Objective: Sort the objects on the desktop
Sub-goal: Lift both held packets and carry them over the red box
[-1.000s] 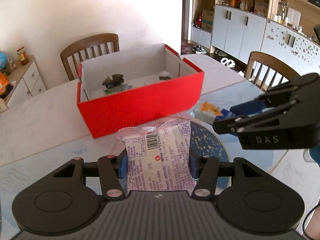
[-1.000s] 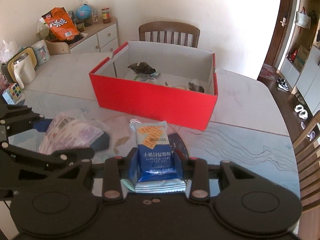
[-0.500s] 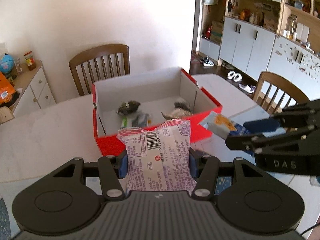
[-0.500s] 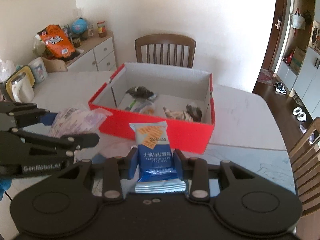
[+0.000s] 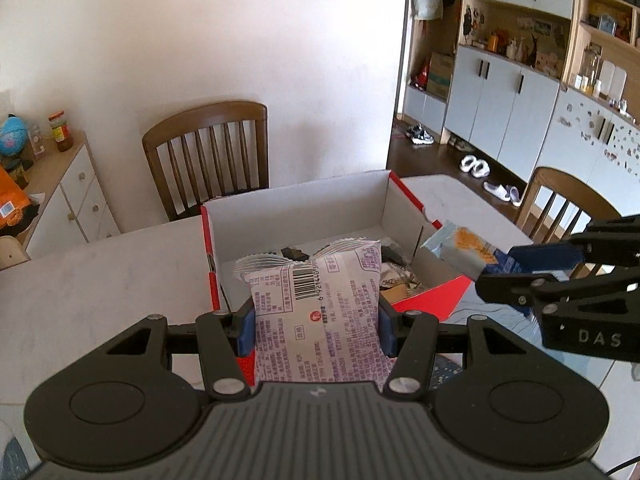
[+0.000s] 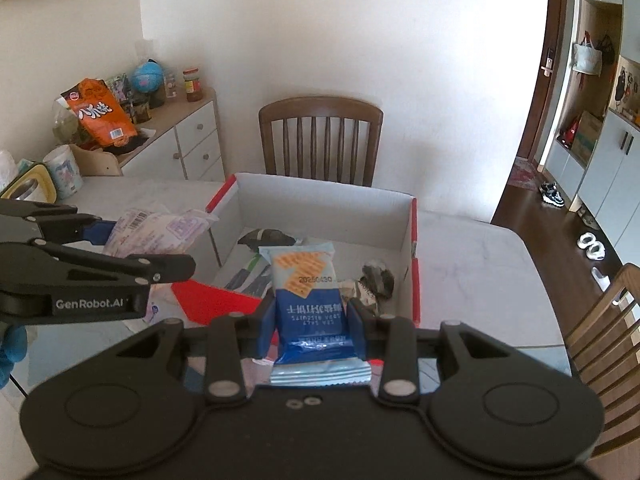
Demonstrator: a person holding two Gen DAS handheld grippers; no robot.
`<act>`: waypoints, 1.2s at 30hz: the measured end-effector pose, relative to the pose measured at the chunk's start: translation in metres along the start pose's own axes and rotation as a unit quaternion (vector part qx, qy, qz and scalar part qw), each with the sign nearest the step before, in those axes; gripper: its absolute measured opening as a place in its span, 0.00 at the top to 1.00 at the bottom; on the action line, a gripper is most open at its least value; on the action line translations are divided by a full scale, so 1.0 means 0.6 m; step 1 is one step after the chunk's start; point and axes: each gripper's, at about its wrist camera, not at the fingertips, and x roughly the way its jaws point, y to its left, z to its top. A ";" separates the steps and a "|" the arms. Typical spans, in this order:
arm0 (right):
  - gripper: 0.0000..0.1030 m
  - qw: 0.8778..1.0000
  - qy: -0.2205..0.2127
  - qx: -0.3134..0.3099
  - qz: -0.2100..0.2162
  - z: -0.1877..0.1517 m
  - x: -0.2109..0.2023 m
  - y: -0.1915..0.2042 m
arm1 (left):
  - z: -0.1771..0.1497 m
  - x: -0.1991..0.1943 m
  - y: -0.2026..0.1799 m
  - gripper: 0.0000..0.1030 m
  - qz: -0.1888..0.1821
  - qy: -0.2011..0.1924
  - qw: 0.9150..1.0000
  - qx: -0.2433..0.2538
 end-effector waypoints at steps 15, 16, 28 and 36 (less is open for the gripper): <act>0.64 1.000 0.017 0.014 -0.017 0.036 0.069 -0.014 | 0.053 0.094 0.025 0.47 -0.011 0.032 0.999 0.037; 0.64 1.000 0.018 0.015 -0.019 0.039 0.075 -0.016 | 0.059 0.104 0.027 0.47 -0.011 0.035 0.999 0.037; 0.64 0.998 0.036 0.039 -0.030 0.059 0.140 -0.044 | 0.088 0.187 0.027 0.47 -0.016 0.052 0.997 0.058; 0.64 0.996 0.055 0.048 -0.044 0.065 0.186 -0.060 | 0.086 0.236 0.022 0.47 -0.013 0.074 0.994 0.083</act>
